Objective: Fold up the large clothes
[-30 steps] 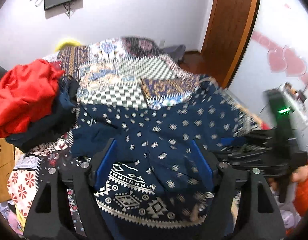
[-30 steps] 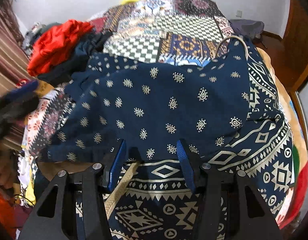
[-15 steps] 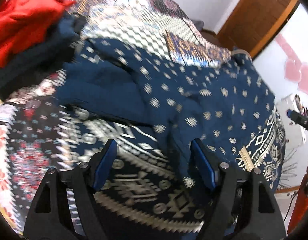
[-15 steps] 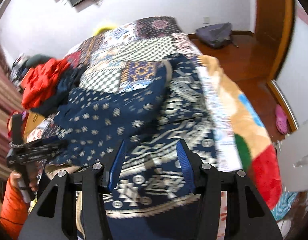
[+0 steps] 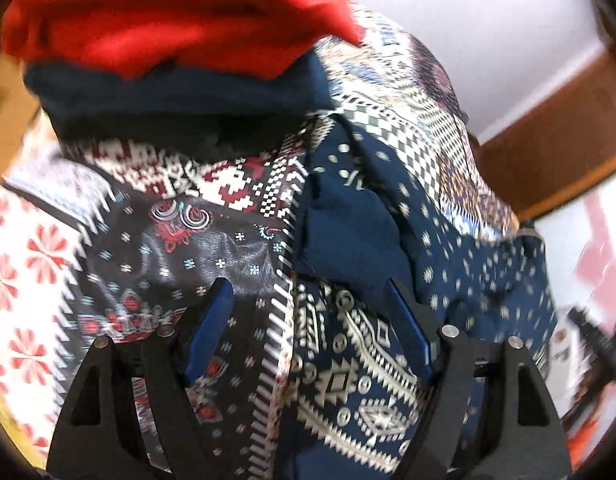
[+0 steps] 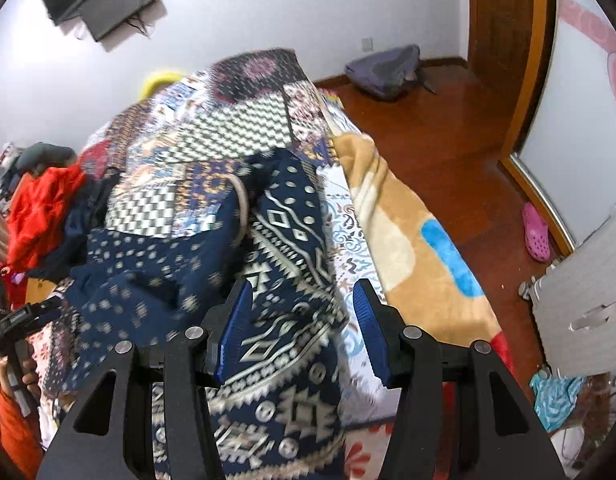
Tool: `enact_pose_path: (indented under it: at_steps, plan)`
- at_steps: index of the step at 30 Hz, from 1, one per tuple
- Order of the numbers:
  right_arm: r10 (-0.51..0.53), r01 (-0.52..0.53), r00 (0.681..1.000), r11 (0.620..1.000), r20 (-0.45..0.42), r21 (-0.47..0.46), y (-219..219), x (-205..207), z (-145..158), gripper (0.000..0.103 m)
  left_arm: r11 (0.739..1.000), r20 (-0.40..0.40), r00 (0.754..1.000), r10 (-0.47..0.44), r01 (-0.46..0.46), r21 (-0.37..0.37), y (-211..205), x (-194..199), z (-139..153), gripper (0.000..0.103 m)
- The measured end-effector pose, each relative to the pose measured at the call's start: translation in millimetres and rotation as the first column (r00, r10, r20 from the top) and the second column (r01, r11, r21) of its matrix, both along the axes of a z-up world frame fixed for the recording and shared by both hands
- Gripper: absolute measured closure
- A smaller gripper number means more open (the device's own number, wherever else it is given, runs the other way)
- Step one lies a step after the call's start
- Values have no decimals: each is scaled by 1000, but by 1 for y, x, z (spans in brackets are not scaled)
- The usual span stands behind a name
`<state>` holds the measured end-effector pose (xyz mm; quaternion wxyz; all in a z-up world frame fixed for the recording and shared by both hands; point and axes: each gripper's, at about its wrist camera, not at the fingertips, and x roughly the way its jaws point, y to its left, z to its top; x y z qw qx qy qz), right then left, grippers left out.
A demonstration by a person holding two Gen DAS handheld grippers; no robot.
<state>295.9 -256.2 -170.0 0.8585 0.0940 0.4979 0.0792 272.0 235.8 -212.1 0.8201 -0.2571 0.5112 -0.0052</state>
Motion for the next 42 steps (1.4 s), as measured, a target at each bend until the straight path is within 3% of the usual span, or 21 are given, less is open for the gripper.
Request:
enact_pose_path:
  at_steps: [2,6,10,13,15,17,19,22,24,30,34,37,39,42]
  plan:
    - [4,-3,999,1000,-41,26,0,11,-12,54,999,-12,1000,4,-4,-53,0,9,-10,27]
    - [9,-4,994,999,-105,49,1,30,-34,54,982,-7,996,-90,87,-169,-19,29,-26,27]
    - [-12,27,986,996,-169,91,-1,49,-55,54,985,3,994,-109,109,-131,-28,46,-30,27]
    - [-5,30,980,992,-198,123,-1,63,-63,54,985,8,997,-82,82,-152,-25,59,-38,30]
    - [-4,29,982,991,-187,130,-1,70,-61,54,987,5,998,-59,59,-148,-20,66,-40,45]
    - [9,17,986,988,-167,153,3,74,-58,54,983,-3,998,-56,54,-173,-19,73,-44,72]
    - [37,-12,987,987,-155,159,9,76,-58,59,968,-2,996,-84,81,-237,-20,76,-48,82]
    - [82,-69,989,992,-126,106,18,77,-56,80,980,19,993,-118,120,-159,-33,72,-39,84]
    - [105,-95,989,991,-102,98,20,77,-49,87,984,37,990,-134,138,-111,-42,68,-29,87]
    - [159,-158,987,986,-14,52,32,87,-17,91,985,94,981,-171,171,10,-67,65,17,91]
    - [168,-161,983,983,72,-90,54,103,6,100,978,156,968,-197,183,100,-82,68,55,91]
    - [156,-125,970,978,185,-166,65,117,35,103,974,196,959,-202,175,146,-85,71,79,92]
    - [149,-121,965,983,216,-136,65,133,55,103,976,221,956,-194,164,145,-82,76,91,92]
    - [147,-138,976,988,161,-67,61,151,56,102,976,231,954,-191,160,147,-75,88,93,92]
